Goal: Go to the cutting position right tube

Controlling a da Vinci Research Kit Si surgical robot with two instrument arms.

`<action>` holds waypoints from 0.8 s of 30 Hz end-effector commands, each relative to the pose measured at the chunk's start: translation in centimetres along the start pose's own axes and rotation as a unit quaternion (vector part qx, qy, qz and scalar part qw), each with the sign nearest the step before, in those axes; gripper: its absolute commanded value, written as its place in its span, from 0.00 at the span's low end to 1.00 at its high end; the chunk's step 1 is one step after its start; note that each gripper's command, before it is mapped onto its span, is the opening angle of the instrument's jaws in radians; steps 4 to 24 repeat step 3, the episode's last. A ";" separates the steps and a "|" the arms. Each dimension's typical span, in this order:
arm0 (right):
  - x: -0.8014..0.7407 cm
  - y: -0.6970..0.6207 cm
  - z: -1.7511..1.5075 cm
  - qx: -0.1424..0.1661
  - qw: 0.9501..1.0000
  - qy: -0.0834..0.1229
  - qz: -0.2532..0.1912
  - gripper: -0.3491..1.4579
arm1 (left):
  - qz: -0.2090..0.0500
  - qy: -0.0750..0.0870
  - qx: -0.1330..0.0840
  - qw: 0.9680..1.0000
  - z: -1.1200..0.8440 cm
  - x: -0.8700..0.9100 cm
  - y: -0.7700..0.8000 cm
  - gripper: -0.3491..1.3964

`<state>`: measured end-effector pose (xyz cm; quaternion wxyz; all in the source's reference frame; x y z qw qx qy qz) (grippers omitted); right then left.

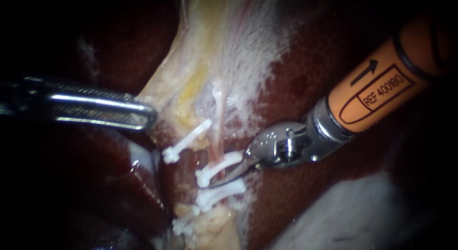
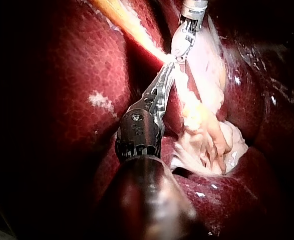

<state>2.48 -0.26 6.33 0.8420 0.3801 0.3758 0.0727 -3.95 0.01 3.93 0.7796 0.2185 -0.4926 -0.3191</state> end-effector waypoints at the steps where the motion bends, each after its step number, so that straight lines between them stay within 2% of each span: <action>1: 0.00 0.00 0.00 0.000 1.000 0.000 0.000 0.26 | 0.000 0.000 0.000 1.000 0.00 0.00 0.00 0.00; 24: 0.00 0.00 0.00 0.000 1.000 0.000 0.000 0.26 | 0.000 0.000 0.000 1.000 0.00 0.00 0.00 0.00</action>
